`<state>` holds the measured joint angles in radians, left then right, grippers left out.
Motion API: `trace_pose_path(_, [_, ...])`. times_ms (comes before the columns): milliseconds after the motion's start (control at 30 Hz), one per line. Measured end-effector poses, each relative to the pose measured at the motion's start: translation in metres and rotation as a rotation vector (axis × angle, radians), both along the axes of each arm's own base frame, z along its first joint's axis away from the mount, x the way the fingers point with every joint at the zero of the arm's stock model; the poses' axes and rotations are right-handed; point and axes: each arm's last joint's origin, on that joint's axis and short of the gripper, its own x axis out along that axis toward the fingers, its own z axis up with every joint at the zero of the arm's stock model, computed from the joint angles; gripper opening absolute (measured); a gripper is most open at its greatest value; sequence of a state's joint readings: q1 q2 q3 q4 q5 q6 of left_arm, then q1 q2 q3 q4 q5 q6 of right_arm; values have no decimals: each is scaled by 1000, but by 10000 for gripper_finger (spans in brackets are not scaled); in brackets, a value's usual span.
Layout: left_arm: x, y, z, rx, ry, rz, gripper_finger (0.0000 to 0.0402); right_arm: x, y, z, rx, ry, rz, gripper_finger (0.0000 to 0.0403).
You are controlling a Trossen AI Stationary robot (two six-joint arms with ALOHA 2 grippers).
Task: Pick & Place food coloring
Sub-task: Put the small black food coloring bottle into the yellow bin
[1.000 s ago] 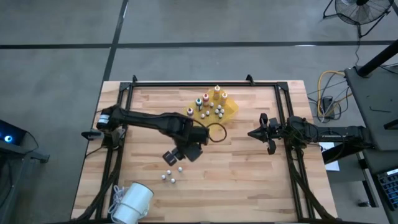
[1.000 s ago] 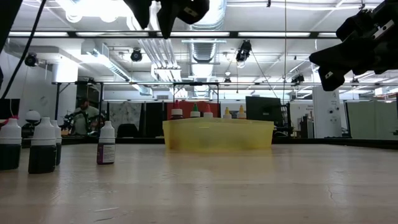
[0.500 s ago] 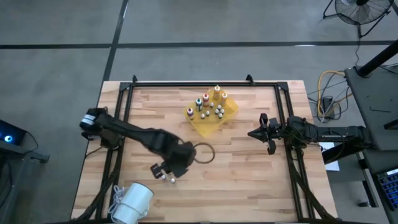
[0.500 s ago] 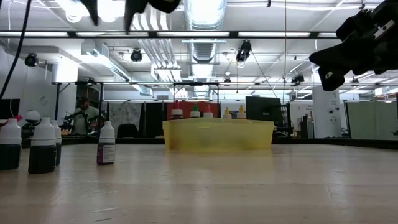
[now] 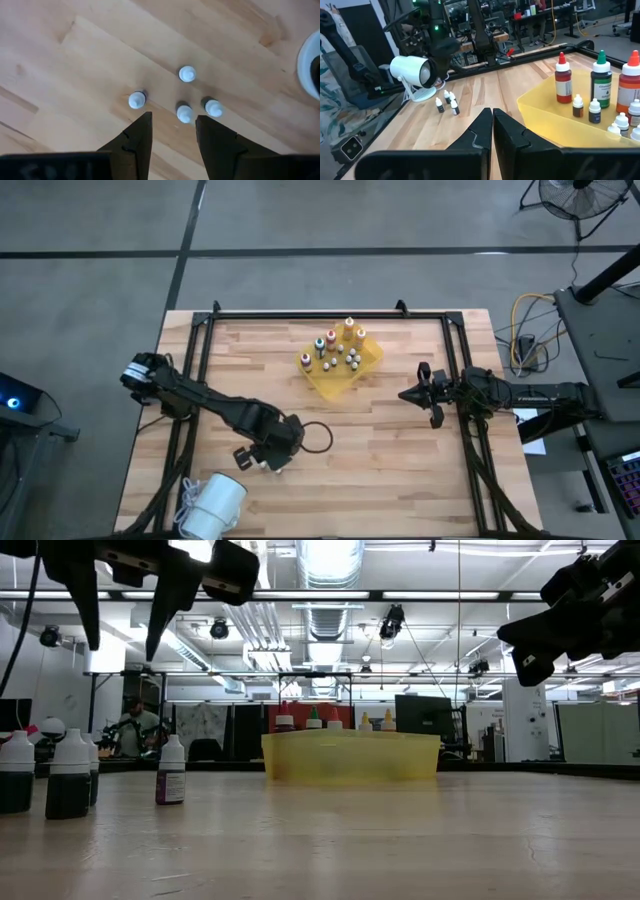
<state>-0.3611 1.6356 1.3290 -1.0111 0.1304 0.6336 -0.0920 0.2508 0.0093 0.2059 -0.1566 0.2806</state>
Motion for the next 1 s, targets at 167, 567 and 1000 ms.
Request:
trace_pose_path(167, [5, 0, -3, 5, -45, -65, 124, 0, 0, 0, 0, 0, 0, 9])
trace_pose_path(567, [25, 2, -21, 5, -65, -55, 124, 0, 0, 0, 0, 0, 0, 9])
trace_pose_path(1000, [44, 9, -48, 15, -30, -15, 124, 0, 0, 0, 0, 2, 1, 9])
